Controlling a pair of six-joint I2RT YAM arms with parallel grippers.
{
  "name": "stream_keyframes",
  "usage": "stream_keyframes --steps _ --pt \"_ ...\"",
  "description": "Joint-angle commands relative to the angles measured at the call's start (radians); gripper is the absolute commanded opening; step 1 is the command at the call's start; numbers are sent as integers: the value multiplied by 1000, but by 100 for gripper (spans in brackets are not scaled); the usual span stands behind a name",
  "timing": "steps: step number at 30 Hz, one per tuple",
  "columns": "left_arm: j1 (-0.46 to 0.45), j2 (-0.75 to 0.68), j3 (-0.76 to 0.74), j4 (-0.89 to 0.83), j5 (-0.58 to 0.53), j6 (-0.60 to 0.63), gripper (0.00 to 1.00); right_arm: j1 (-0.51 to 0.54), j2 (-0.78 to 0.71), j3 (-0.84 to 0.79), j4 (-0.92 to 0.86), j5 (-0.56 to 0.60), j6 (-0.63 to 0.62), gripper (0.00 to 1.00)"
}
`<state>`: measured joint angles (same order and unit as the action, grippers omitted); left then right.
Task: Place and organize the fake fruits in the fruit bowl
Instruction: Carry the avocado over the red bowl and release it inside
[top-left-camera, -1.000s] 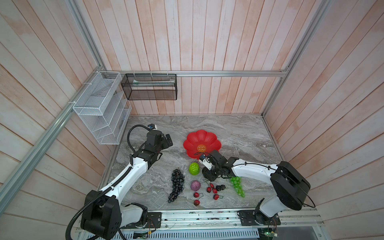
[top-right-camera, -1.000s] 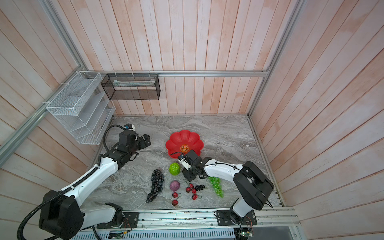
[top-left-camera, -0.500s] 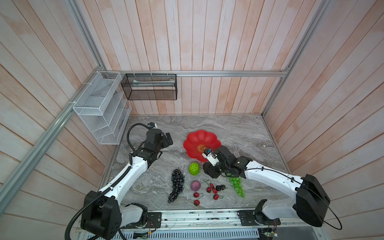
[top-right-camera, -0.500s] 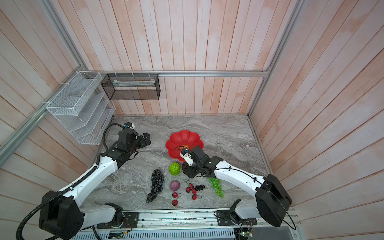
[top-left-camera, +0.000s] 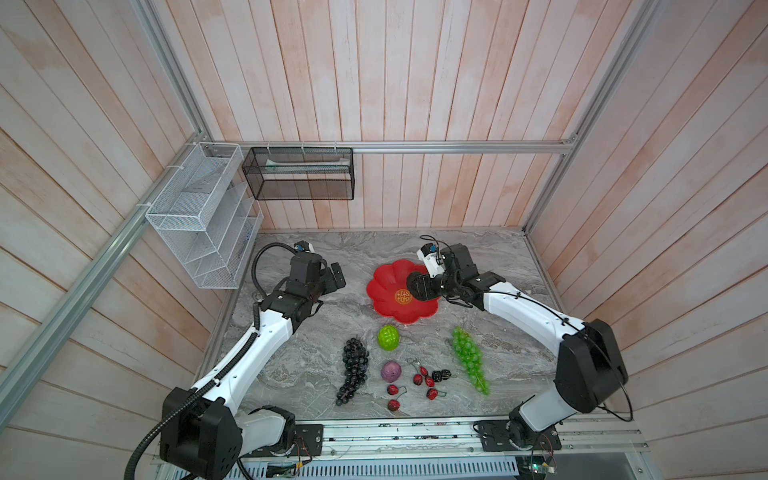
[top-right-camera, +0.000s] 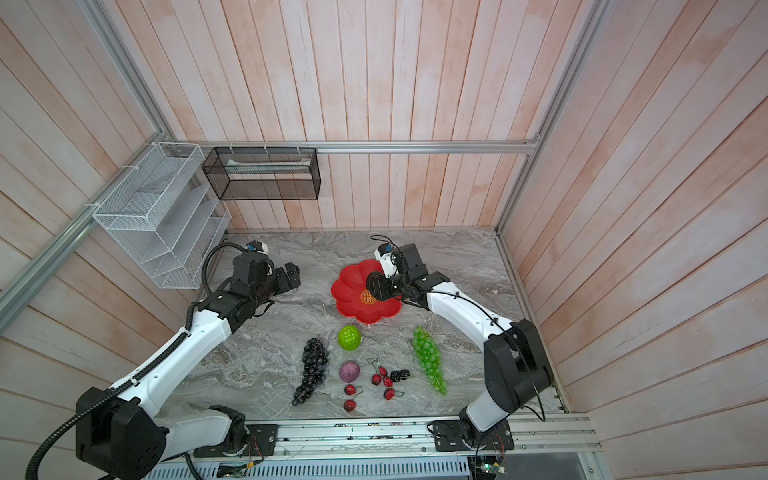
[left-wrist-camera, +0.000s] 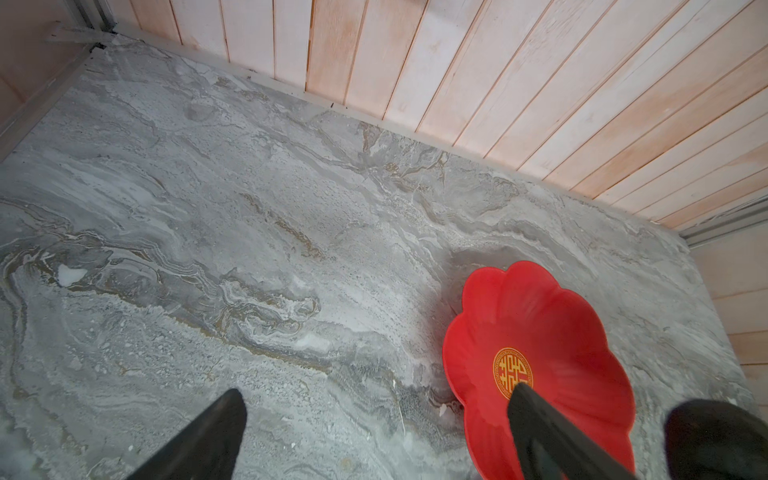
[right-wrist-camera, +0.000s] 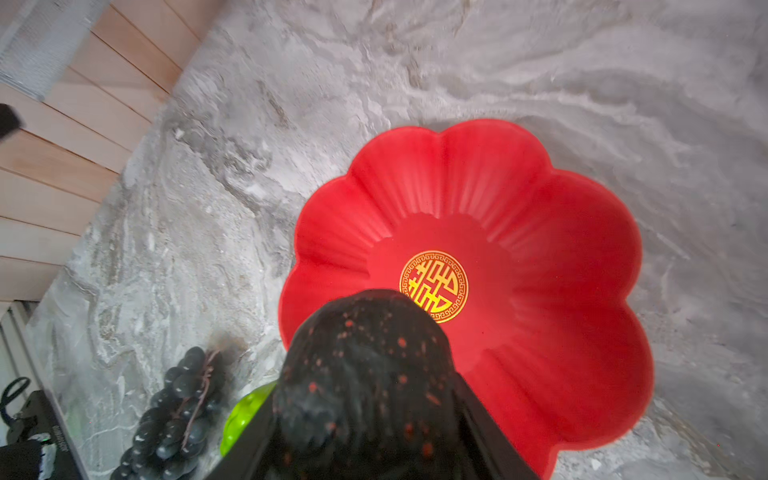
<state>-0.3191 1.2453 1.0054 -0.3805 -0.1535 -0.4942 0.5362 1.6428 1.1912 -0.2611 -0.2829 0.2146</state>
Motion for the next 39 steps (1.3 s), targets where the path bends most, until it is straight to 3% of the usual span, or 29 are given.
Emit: stream_keyframes --steps 1,7,19,39 --pt "2 -38 -20 -35 -6 -3 100 1 104 88 10 35 -37 41" --pt "2 -52 -53 -22 17 -4 100 -6 282 228 -43 116 -69 41" --pt "2 -39 -79 25 55 -17 100 -25 403 270 15 115 5 41" --pt "2 -8 -52 3 110 -43 100 -31 480 312 27 109 25 46"
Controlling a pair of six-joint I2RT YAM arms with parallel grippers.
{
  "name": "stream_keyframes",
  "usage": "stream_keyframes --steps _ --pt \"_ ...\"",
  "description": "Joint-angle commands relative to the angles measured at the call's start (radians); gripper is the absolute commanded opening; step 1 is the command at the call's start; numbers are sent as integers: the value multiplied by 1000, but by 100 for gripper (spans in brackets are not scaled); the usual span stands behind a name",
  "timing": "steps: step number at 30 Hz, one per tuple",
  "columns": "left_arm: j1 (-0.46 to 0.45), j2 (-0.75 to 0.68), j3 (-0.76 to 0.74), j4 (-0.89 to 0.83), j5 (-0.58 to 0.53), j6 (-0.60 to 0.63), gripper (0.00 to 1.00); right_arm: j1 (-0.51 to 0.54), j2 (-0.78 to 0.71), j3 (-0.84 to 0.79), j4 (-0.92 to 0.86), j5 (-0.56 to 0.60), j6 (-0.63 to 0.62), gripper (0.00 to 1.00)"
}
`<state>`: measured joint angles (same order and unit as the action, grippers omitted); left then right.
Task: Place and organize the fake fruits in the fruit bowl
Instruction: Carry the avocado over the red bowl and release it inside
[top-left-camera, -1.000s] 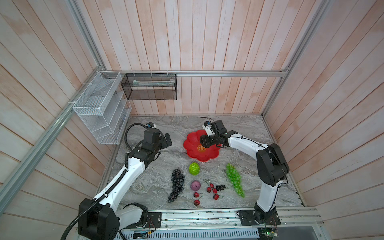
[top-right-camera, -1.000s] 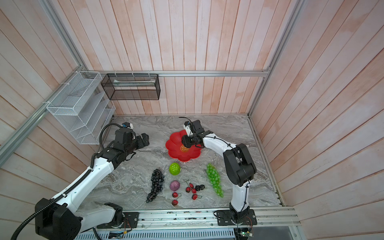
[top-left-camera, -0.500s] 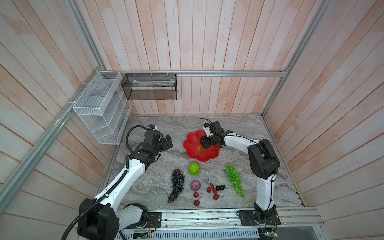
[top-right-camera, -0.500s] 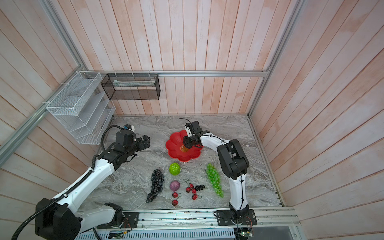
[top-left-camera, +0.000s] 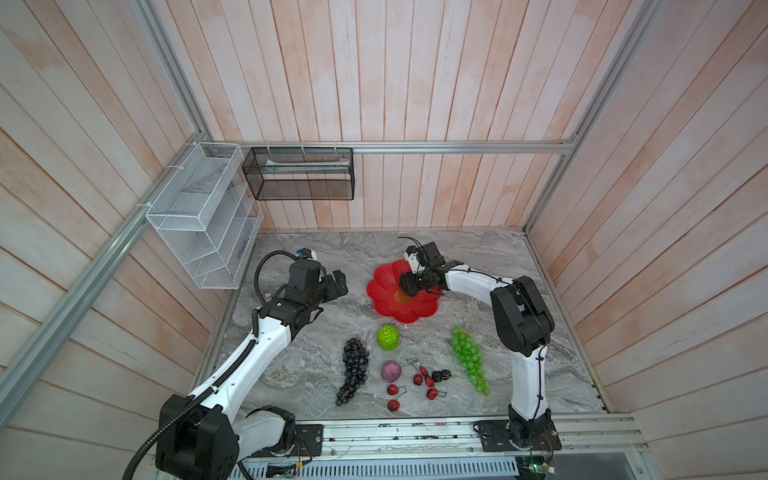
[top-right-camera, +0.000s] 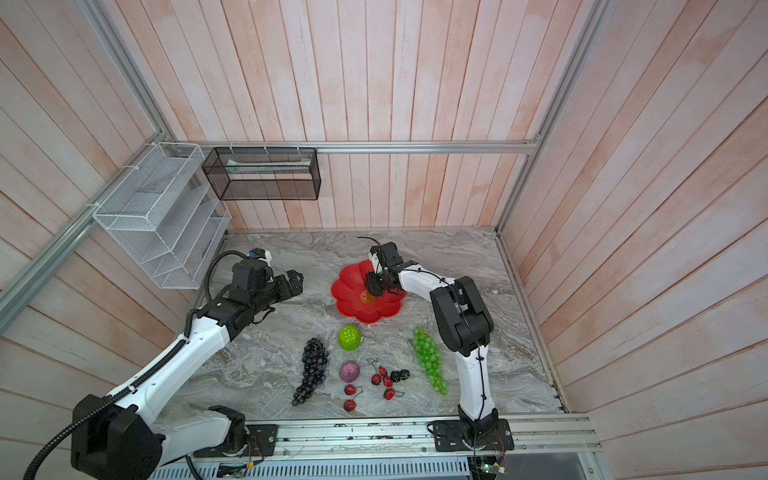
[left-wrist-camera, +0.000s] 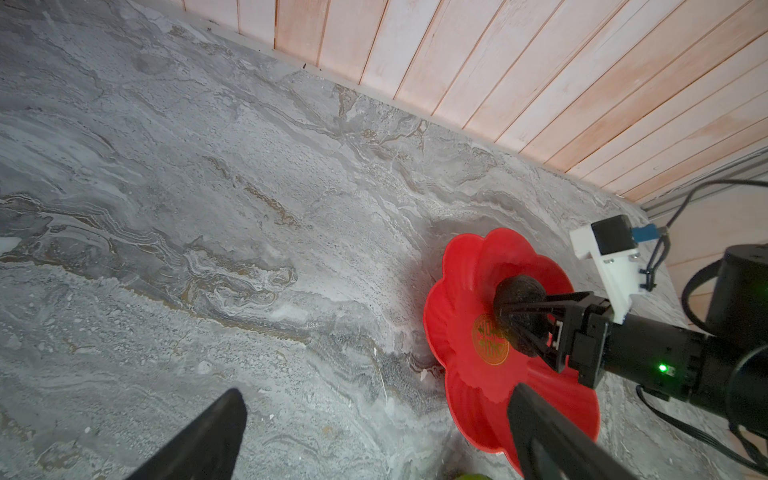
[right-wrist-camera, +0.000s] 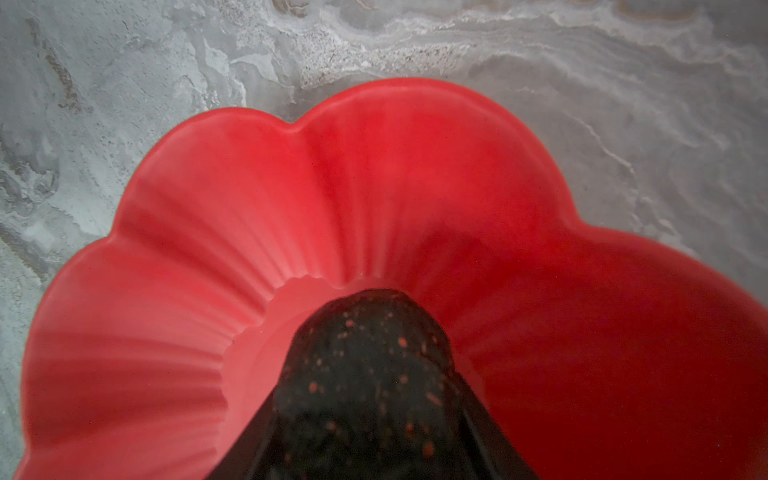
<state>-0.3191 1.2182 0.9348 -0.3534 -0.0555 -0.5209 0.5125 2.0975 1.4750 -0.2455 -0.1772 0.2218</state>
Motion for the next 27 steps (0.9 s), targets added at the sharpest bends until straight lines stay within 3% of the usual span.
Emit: stream_keyframes --steps 1,6,12,20,27 --pt "2 26 26 -33 18 -16 100 -7 30 33 9 3 17 46" --pt "2 63 82 -124 64 -8 100 -7 43 53 -9 8 4 53" --pt "0 96 164 -295 76 17 100 -7 -3 36 -23 46 -18 70" --pt "-20 129 172 -338 212 37 100 -5 -137 26 -59 59 -57 76" --pt "-178 248 248 -414 216 66 97 -2 -352 -100 -36 35 -68 76"
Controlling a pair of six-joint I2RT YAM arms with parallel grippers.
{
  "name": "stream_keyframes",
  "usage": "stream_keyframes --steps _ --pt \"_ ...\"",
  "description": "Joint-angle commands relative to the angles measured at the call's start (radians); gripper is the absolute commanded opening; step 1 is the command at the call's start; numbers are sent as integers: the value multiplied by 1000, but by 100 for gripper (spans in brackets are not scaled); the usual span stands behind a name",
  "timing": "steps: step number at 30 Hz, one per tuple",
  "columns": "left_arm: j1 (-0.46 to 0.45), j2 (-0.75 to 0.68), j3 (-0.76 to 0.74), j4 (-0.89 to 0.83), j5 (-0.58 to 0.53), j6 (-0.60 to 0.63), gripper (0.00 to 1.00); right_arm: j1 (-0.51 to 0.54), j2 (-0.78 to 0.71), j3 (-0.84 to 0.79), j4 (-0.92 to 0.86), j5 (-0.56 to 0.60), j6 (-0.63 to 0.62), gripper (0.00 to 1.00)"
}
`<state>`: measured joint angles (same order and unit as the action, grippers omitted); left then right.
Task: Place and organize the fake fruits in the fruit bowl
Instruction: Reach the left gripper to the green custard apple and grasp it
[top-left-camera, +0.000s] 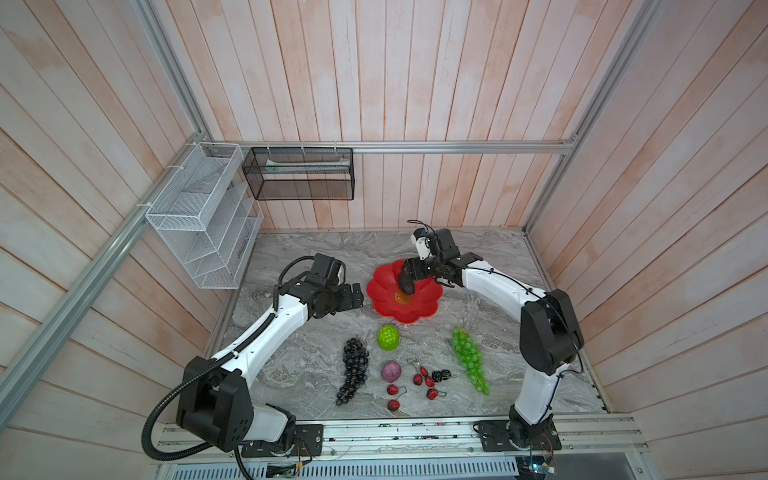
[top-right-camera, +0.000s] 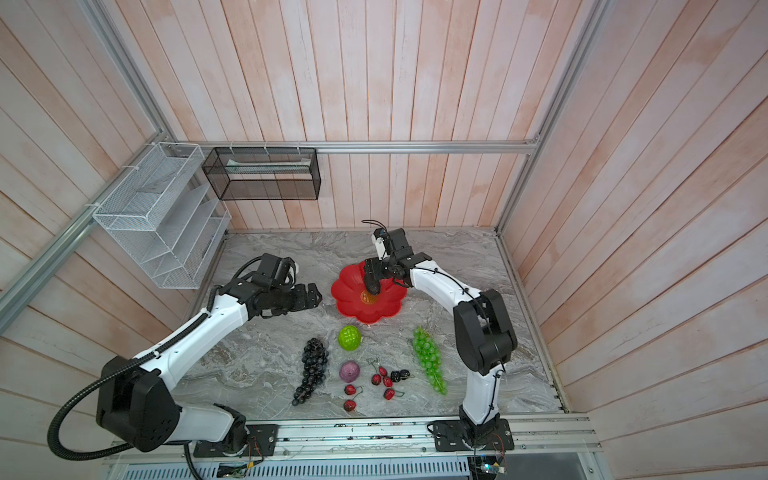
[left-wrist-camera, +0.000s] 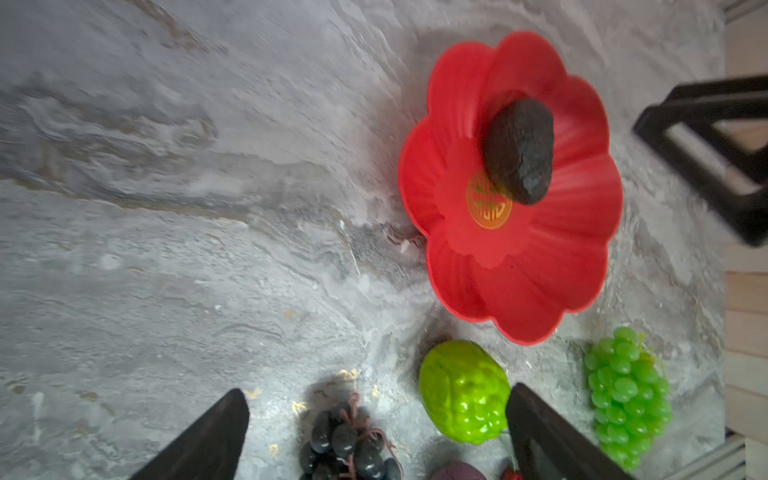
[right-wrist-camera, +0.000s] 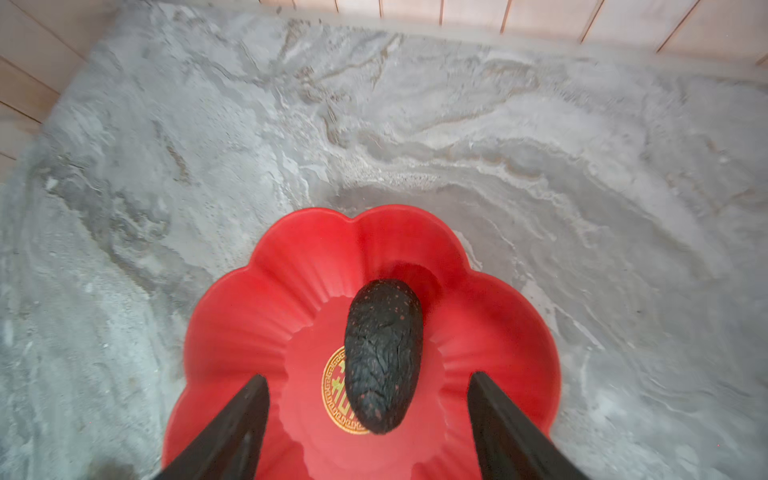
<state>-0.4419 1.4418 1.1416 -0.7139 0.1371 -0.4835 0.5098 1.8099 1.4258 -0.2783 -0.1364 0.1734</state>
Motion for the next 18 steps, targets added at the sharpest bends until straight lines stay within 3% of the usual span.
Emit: stream_keyframes --steps 1,8,10,18 --pt "-86 41 52 -62 18 27 97 -2 -98 -80 3 -4 -21 76" --pt "-286 161 135 -119 26 26 97 -46 -294 -309 95 -20 11 76" --pt "-325 214 173 -153 -22 12 97 -64 -341 -374 145 -31 27 76" --pt "-370 352 260 -241 -153 -6 97 -112 -404 -459 199 -60 34 76"
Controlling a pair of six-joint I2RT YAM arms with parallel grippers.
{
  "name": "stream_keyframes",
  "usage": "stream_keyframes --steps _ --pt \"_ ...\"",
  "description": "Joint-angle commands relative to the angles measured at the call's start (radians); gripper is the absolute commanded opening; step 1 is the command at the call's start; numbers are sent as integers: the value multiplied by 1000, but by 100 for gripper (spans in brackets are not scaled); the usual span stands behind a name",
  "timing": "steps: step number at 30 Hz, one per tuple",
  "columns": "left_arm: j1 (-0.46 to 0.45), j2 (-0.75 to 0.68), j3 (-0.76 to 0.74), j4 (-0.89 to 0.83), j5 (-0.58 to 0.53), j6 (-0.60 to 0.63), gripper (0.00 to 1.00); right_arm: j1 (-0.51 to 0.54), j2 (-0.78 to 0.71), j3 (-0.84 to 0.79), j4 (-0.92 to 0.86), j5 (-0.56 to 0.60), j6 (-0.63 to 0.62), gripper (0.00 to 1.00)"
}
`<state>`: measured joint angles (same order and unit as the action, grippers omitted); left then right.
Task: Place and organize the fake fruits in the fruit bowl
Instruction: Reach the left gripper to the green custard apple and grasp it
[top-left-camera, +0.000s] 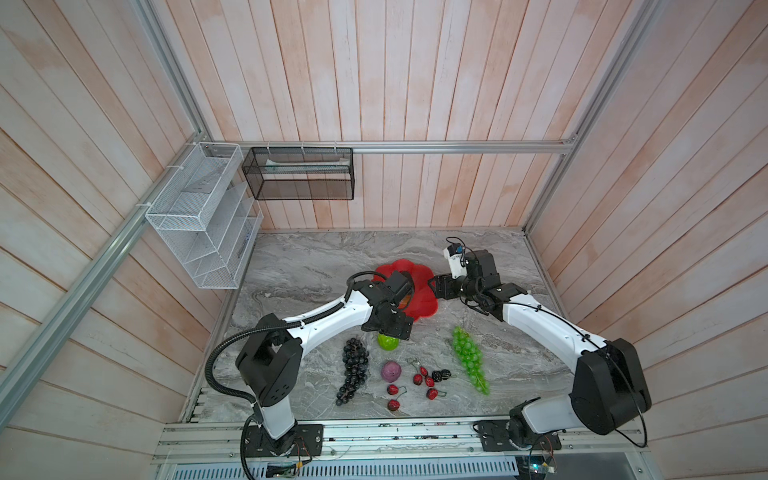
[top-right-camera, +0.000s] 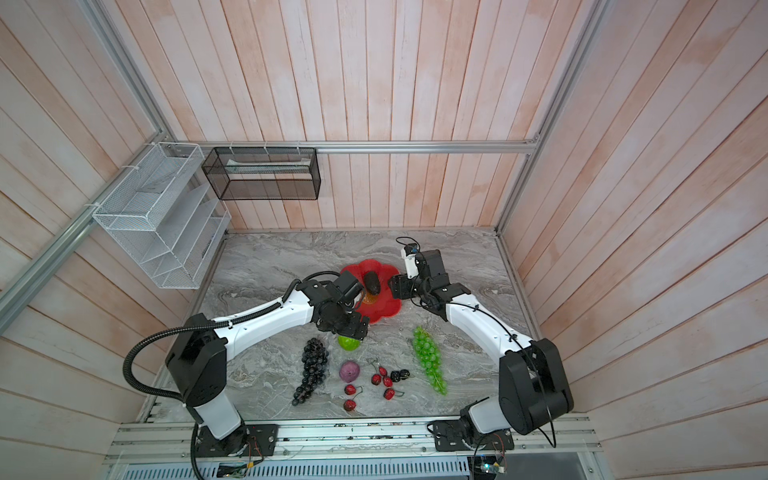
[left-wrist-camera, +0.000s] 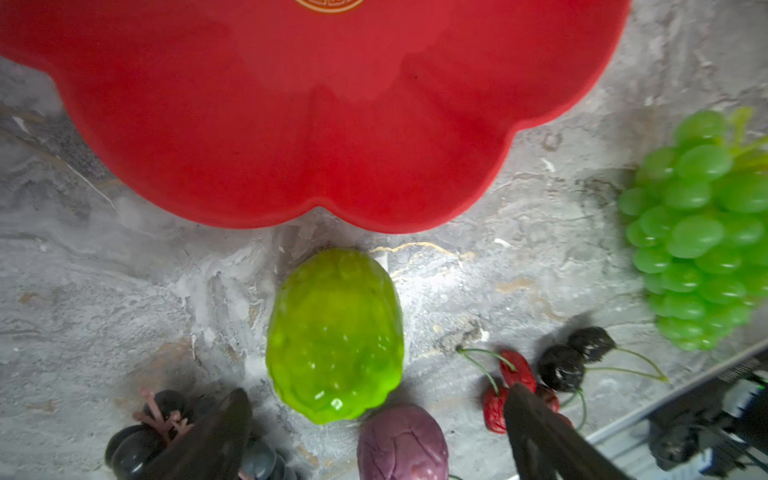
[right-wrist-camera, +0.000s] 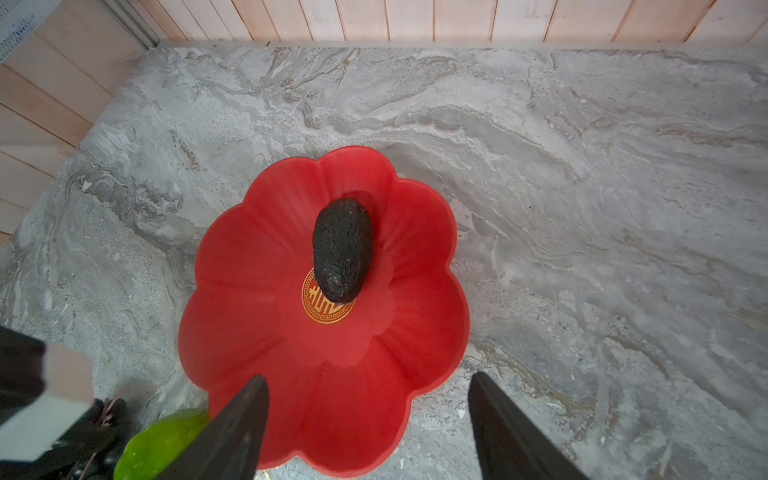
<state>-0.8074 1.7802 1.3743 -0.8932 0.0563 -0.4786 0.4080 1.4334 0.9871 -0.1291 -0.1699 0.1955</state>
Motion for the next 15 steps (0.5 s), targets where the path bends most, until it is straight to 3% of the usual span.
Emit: stream_keyframes --steps 1,9,15 --pt "-4 24 28 -62 -76 -8 97 -14 -32 -31 60 -30 15 76" --pt "2 95 4 -2 -46 -6 96 -33 -36 -84 108 -54 33 76" --pt "16 126 -19 68 -5 -6 90 -35 -21 -76 100 -61 24 76"
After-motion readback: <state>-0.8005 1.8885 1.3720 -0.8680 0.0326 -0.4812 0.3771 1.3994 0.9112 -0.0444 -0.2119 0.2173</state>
